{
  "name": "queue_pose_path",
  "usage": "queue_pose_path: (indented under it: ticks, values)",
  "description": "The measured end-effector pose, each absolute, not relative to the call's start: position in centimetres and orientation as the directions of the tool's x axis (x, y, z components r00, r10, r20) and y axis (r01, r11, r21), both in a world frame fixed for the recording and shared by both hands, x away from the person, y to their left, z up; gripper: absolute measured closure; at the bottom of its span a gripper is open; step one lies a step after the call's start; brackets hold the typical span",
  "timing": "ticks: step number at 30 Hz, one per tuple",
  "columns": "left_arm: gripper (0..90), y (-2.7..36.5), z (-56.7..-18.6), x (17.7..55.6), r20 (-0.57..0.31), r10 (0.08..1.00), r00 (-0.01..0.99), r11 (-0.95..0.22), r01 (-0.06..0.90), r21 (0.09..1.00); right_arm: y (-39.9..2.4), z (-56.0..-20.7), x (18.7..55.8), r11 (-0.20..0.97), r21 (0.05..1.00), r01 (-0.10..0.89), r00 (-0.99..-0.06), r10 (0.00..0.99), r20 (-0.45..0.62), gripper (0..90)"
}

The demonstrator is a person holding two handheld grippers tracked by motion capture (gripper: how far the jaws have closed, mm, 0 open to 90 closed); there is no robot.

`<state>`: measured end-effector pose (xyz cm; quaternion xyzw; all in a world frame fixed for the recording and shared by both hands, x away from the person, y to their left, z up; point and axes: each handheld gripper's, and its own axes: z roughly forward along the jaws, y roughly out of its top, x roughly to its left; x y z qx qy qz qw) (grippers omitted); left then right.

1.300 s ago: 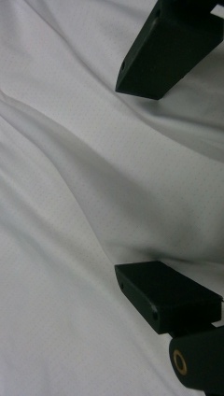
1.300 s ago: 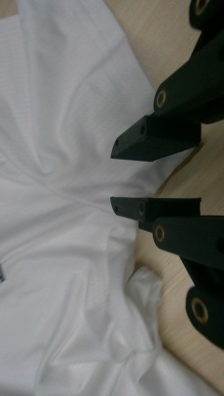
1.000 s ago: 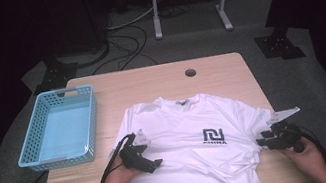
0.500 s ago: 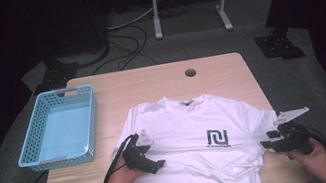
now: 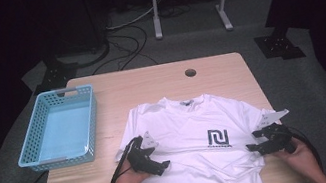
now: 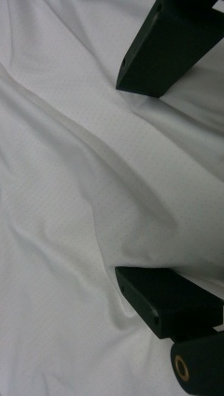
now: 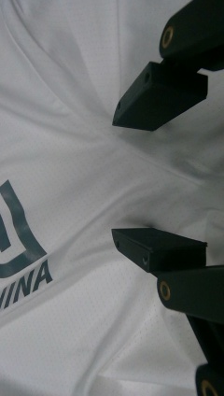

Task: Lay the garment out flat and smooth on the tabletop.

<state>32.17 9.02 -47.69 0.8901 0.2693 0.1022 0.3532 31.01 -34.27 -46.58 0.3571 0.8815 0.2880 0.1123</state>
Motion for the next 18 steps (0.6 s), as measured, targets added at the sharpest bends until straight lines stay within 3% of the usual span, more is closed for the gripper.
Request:
queue_pose_path:
  ticks: [8, 13, 18]
  values:
    - [8.8, 7.8, -47.2, 31.4, -0.031, 0.490, 0.871, -0.629, 0.378, 0.679, -37.2, -46.5, 31.9, 0.582, 0.574, 0.576, -0.714, 0.700, 0.007, 34.8]
    - [9.0, 10.6, -45.7, 31.8, 0.000, 0.507, 0.862, -0.628, 0.370, 0.685, -38.1, -46.2, 32.6, 0.596, 0.534, 0.600, -0.705, 0.709, 0.001, 33.9]
    - [9.2, 14.0, -44.6, 33.5, 0.020, 0.566, 0.824, -0.603, 0.398, 0.691, -36.5, -45.5, 32.2, 0.605, 0.579, 0.547, -0.737, 0.676, -0.010, 32.6]
